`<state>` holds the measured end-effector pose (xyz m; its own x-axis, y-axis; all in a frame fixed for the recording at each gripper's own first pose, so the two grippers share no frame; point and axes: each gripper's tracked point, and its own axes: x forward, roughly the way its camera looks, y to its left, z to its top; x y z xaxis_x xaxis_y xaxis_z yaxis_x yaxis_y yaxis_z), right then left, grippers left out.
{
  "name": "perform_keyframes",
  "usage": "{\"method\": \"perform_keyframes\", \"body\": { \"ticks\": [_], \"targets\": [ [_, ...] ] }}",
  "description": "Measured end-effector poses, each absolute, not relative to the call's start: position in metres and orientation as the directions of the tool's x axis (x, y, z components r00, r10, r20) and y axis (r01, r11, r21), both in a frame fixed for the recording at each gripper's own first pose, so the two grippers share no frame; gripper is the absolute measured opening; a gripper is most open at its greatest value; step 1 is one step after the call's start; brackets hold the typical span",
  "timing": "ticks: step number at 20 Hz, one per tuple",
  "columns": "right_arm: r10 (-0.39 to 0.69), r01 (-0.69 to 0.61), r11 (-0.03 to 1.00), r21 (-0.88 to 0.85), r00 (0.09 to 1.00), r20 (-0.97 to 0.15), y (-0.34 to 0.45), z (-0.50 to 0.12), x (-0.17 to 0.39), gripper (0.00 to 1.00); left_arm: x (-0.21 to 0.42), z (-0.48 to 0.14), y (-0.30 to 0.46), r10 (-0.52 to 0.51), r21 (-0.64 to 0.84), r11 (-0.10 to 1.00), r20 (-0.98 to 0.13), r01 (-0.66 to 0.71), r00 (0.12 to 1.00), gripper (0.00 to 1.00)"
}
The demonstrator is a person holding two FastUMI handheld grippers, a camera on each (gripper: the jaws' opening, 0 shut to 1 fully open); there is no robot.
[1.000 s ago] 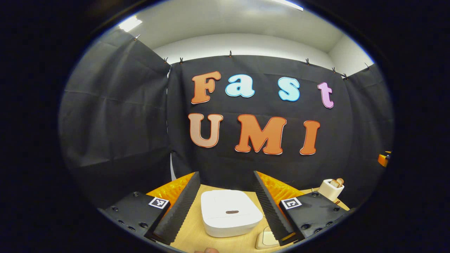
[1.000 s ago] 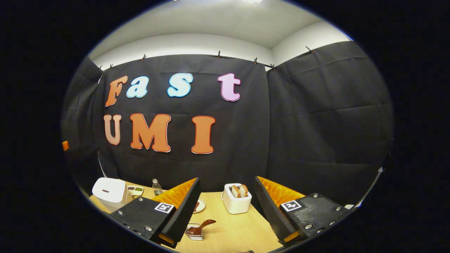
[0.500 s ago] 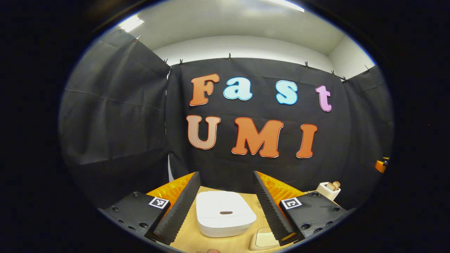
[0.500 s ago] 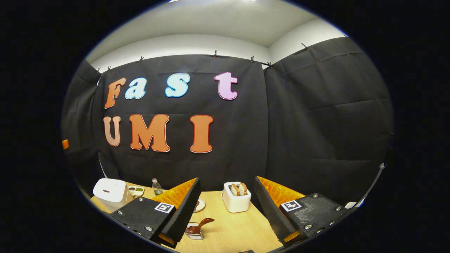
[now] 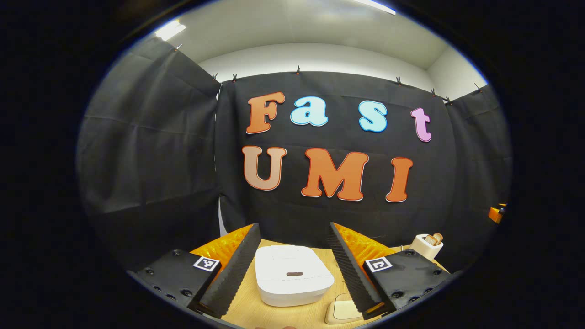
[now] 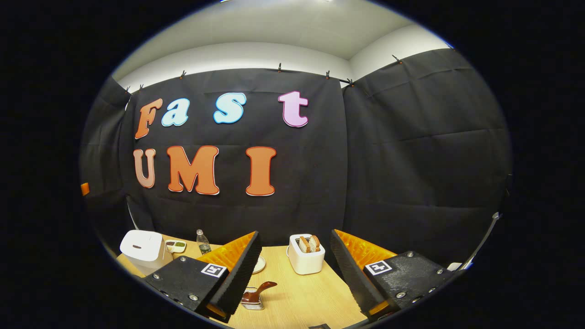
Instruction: Close the left gripper, press the button to open the rice cooker; take a wooden spoon from the chopstick holder with the right hand, scoop a spoonful of rice and pour it into the rice cooker, then put the wooden spoon back into the chopstick holder.
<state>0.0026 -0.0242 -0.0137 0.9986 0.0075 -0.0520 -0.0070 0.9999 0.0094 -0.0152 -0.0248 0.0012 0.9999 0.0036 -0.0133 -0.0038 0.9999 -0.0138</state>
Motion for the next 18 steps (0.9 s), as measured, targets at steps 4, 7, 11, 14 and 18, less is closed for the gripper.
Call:
{"method": "perform_keyframes", "body": {
  "ticks": [4,7,11,14,18],
  "targets": [
    [0.014,-0.013,1.000,0.016,0.999,-0.046,-0.018,-0.010,0.003,0.95,-0.015,0.001,-0.024,0.004,0.003,1.000,-0.017,-0.004,1.000,1.00],
    [0.015,-0.015,1.000,0.017,0.999,-0.052,-0.016,-0.013,0.002,0.95,-0.015,0.001,-0.023,0.005,0.025,1.000,-0.016,-0.005,1.000,0.66],
    [0.022,-0.020,0.999,0.042,0.998,-0.053,-0.009,-0.011,0.003,0.95,-0.016,0.002,-0.031,-0.032,0.048,0.998,-0.021,0.033,0.999,0.09],
    [0.027,-0.025,0.999,0.045,0.998,-0.063,-0.005,-0.016,0.004,0.95,-0.006,-0.019,-0.033,-0.041,0.042,0.998,-0.052,0.043,0.998,0.08],
    [0.027,-0.024,0.999,0.036,0.996,-0.083,-0.001,-0.021,0.006,0.95,0.002,-0.024,-0.043,-0.087,0.043,0.995,-0.099,0.092,0.991,0.04]
  ]
}}
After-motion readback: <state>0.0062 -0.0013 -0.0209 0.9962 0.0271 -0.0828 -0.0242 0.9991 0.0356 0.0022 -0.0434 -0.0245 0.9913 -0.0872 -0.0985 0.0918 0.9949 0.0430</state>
